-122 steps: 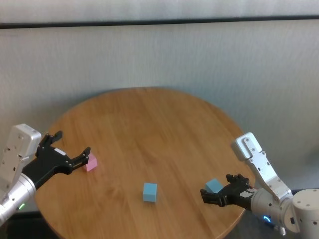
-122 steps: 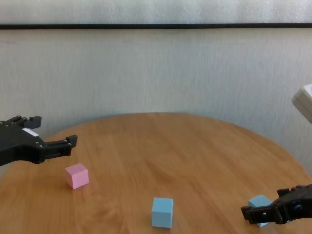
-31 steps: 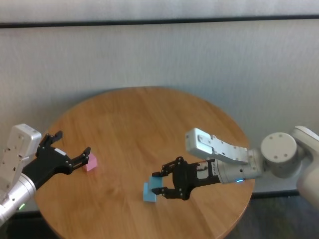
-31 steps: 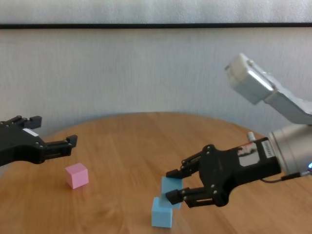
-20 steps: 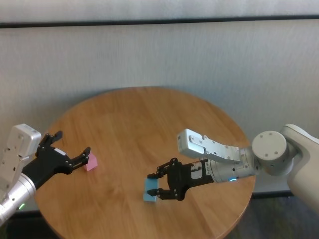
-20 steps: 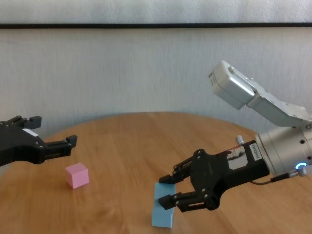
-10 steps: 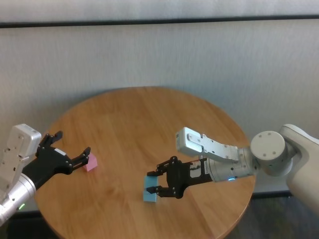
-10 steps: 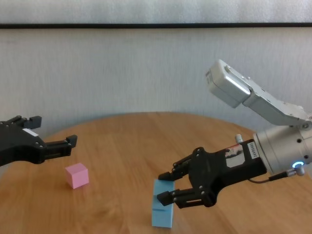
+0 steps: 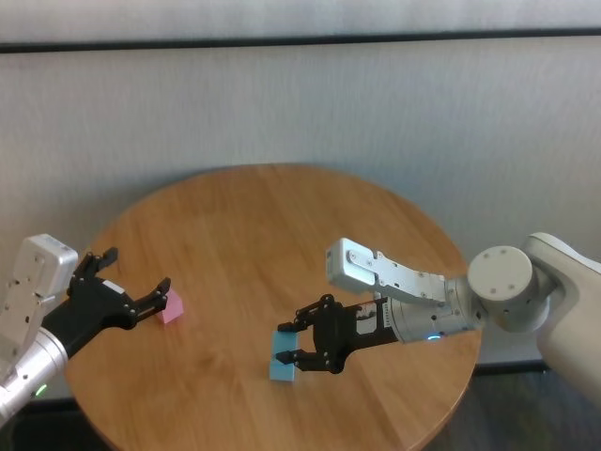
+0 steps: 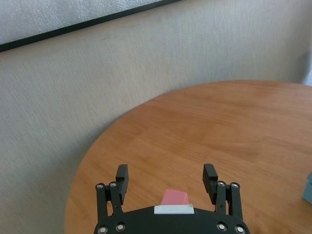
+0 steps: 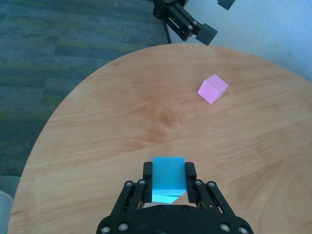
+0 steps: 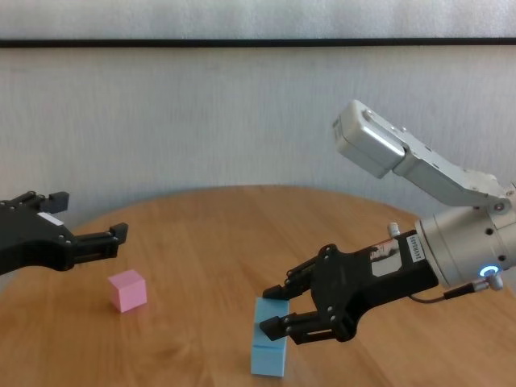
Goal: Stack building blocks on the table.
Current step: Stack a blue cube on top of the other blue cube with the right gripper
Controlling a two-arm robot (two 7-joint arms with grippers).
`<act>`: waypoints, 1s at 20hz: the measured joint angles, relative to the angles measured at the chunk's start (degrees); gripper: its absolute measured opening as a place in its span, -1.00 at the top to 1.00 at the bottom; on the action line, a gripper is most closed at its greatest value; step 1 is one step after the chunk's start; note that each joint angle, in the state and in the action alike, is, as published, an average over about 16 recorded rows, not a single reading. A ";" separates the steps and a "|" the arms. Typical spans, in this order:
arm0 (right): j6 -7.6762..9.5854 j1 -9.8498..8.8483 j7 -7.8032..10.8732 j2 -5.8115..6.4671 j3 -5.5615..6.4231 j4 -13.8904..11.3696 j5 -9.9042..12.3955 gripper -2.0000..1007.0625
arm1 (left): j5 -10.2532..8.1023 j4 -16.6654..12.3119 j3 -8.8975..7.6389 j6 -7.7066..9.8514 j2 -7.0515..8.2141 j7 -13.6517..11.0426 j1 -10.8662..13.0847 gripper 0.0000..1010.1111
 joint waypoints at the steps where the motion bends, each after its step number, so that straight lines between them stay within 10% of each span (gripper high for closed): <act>1: 0.25 0.01 -0.06 -0.02 -0.01 -0.04 -0.02 0.28 | 0.00 0.00 0.00 0.00 0.00 0.00 0.00 -0.98; 20: 3.25 -0.12 -0.43 -0.52 0.59 -0.42 0.93 0.28 | 0.00 0.00 0.00 0.00 0.00 0.00 0.00 -0.98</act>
